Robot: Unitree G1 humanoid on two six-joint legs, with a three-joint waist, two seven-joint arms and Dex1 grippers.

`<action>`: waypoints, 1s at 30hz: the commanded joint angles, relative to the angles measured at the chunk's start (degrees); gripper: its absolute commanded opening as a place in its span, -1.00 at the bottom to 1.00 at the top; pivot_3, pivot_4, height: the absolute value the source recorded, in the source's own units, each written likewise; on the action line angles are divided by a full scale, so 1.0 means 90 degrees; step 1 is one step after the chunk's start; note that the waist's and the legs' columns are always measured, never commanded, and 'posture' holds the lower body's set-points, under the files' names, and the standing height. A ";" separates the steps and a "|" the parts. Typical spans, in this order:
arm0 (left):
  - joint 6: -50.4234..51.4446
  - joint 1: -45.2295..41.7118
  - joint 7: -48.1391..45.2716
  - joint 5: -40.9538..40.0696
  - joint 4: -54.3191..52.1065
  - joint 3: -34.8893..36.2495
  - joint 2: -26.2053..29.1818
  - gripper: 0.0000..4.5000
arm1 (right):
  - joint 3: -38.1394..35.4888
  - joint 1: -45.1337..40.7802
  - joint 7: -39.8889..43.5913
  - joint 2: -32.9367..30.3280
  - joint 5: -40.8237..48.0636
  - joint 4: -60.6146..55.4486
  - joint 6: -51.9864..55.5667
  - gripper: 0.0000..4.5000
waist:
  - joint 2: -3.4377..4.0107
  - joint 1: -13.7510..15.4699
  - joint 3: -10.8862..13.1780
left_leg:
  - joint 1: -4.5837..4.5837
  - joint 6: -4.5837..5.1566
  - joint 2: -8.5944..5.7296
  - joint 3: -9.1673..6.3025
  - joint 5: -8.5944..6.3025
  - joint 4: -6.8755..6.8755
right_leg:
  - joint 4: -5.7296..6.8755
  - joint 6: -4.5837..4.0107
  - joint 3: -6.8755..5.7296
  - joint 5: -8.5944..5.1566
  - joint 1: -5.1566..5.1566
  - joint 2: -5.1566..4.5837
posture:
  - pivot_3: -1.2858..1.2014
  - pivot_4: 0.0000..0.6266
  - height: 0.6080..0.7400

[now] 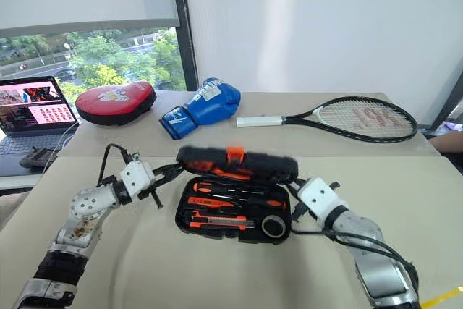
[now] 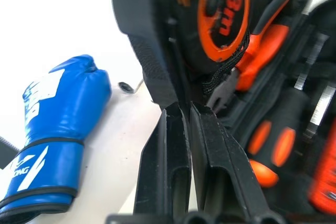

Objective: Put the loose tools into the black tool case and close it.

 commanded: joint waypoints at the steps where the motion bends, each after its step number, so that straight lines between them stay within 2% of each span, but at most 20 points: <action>1: 0.1371 0.0519 -0.0519 -0.0873 -0.0528 0.0289 0.0392 -0.26 | -0.0486 0.0597 0.0434 -0.0584 -0.0071 -0.0713 0.0005 0.06 | 0.0001 0.0008 0.0001 | -0.0004 0.0007 0.0002 0.0001 0.0004 0.0002 | 0.0001 -0.0003 0.0000 0.0002 -0.0003 0.0000 | 0.03 -0.52 1.00; 2: 0.1952 0.0759 -0.0693 -0.1192 -0.0733 0.0428 0.0576 -0.09 | -0.0598 0.0902 0.0728 -0.0865 -0.0032 -0.0915 0.0203 0.19 | 0.0002 0.0003 0.0001 | -0.0011 0.0010 0.0003 0.0000 0.0007 0.0005 | 0.0003 -0.0003 0.0000 0.0002 -0.0010 0.0000 | 0.03 -0.52 1.00; 4: 0.2956 0.1065 -0.0756 -0.1708 -0.1011 0.0722 0.0860 0.23 | -0.0893 0.1396 0.1042 -0.1243 0.0024 -0.1258 0.0550 0.19 | 0.0002 -0.0001 0.0001 | -0.0017 0.0013 0.0007 0.0001 0.0005 0.0005 | 0.0015 -0.0003 0.0006 0.0002 -0.0021 -0.0004 | 0.03 -0.52 1.00; 7: 0.3995 0.1224 -0.0713 -0.2191 -0.1108 0.1160 0.1193 0.23 | -0.1746 0.1997 0.1472 -0.1308 0.1129 -0.2085 0.1787 0.19 | 0.0000 0.0020 0.0002 | -0.0020 0.0014 0.0014 -0.0006 0.0005 0.0013 | 0.0015 -0.0003 0.0002 0.0002 -0.0020 -0.0002 | 0.03 -0.52 1.00; 8: 0.4258 0.1184 -0.0688 -0.2346 -0.1173 0.1275 0.1227 0.24 | -0.2036 0.2146 0.1617 -0.1273 0.1632 -0.2362 0.2230 0.07 | 0.0001 0.0038 0.0002 | -0.0021 0.0018 0.0016 -0.0009 0.0003 0.0012 | 0.0010 -0.0003 0.0002 0.0002 -0.0019 -0.0002 | 0.03 -0.52 1.00; 10: 0.4807 0.0924 -0.0601 -0.2676 -0.1329 0.1399 0.1200 -0.01 | -0.2416 0.2525 0.2049 -0.1401 0.2412 -0.2892 0.2894 -0.14 | 0.0000 0.0087 0.0002 | -0.0022 0.0028 0.0017 -0.0011 -0.0003 0.0014 | 0.0010 -0.0004 0.0003 0.0002 -0.0018 -0.0003 | 0.03 -0.52 1.00; 11: 0.5032 0.0759 -0.0589 -0.2789 -0.1421 0.1380 0.1177 -0.06 | -0.2505 0.2632 0.2195 -0.1473 0.2833 -0.3138 0.3243 -0.30 | -0.0001 0.0126 0.0003 | -0.0020 0.0033 0.0017 -0.0018 -0.0005 0.0014 | 0.0007 -0.0005 0.0002 0.0003 -0.0013 -0.0005 | 0.03 -0.52 1.00; 13: 0.5511 0.0276 -0.0505 -0.3011 -0.1582 0.1243 0.1035 -0.39 | -0.2365 0.2578 0.2321 -0.1598 0.3614 -0.3510 0.3877 -0.59 | -0.0005 0.0186 0.0004 | -0.0022 0.0069 0.0016 -0.0032 -0.0024 0.0022 | 0.0003 -0.0005 -0.0006 0.0003 -0.0004 -0.0008 | 0.03 -0.52 1.00; 15: 0.5762 -0.0222 -0.0429 -0.3000 -0.1611 0.1015 0.0843 -0.69 | -0.1800 0.2237 0.2262 -0.1755 0.3843 -0.3559 0.4341 -0.89 | -0.0016 0.0211 0.0006 | -0.0020 0.0070 0.0014 -0.0045 -0.0024 0.0033 | -0.0003 -0.0012 -0.0016 0.0008 0.0011 -0.0011 | 0.03 -0.52 1.00; 16: 0.5812 -0.0419 -0.0412 -0.2944 -0.1614 0.0908 0.0749 -0.82 | -0.1434 0.2037 0.2267 -0.1819 0.3814 -0.3522 0.4436 -0.99 | -0.0019 0.0209 0.0007 | -0.0012 0.0070 0.0013 -0.0046 -0.0024 0.0036 | -0.0005 -0.0016 -0.0018 0.0011 0.0020 -0.0012 | 0.03 -0.52 1.00; 17: 0.5915 -0.0628 -0.0360 -0.2949 -0.1624 0.0826 0.0627 -0.96 | -0.1013 0.1673 0.2074 -0.1721 0.3793 -0.3331 0.4702 -1.00 | -0.0020 0.0201 0.0007 | -0.0007 0.0070 0.0010 -0.0046 -0.0024 0.0038 | -0.0007 -0.0018 -0.0017 0.0012 0.0027 -0.0015 | 0.03 -0.52 1.00; 20: 0.6038 -0.0981 -0.0357 -0.2860 -0.1670 0.0624 0.0467 -0.96 | -0.0147 0.0868 0.1707 -0.1630 0.3386 -0.2864 0.4924 -1.00 | -0.0023 0.0141 0.0008 | 0.0005 0.0068 0.0006 -0.0039 -0.0023 0.0035 | -0.0011 -0.0019 -0.0012 0.0012 0.0035 -0.0017 | 0.03 -0.52 1.00; 22: 0.6185 -0.1262 -0.0316 -0.2812 -0.1733 0.0453 0.0391 -0.96 | 0.0304 -0.0039 0.1157 -0.1414 0.2810 -0.2126 0.5032 -1.00 | -0.0030 0.0095 0.0013 | -0.0001 0.0028 0.0003 -0.0032 0.0000 0.0026 | -0.0008 -0.0020 -0.0005 0.0011 0.0021 -0.0014 | 0.03 -0.52 1.00; 27: 0.6459 -0.1497 -0.0353 -0.2768 -0.1789 0.0224 0.0365 -0.96 | 0.0490 -0.1452 0.0340 -0.0820 0.2328 -0.0794 0.5480 -1.00 | -0.0038 0.0072 0.0018 | -0.0042 0.0011 0.0000 -0.0014 0.0016 0.0032 | 0.0006 -0.0027 0.0005 0.0016 -0.0027 0.0009 | 0.03 -0.52 1.00; 30: 0.6611 -0.1826 -0.0273 -0.2662 -0.1573 0.0036 0.0153 -0.96 | 0.0802 -0.2276 0.0065 -0.0495 0.1800 0.0474 0.5121 -1.00 | -0.0041 0.0080 0.0020 | -0.0048 0.0013 0.0000 -0.0013 0.0019 0.0032 | 0.0007 -0.0026 0.0004 0.0017 -0.0032 0.0016 | 0.03 -0.52 1.00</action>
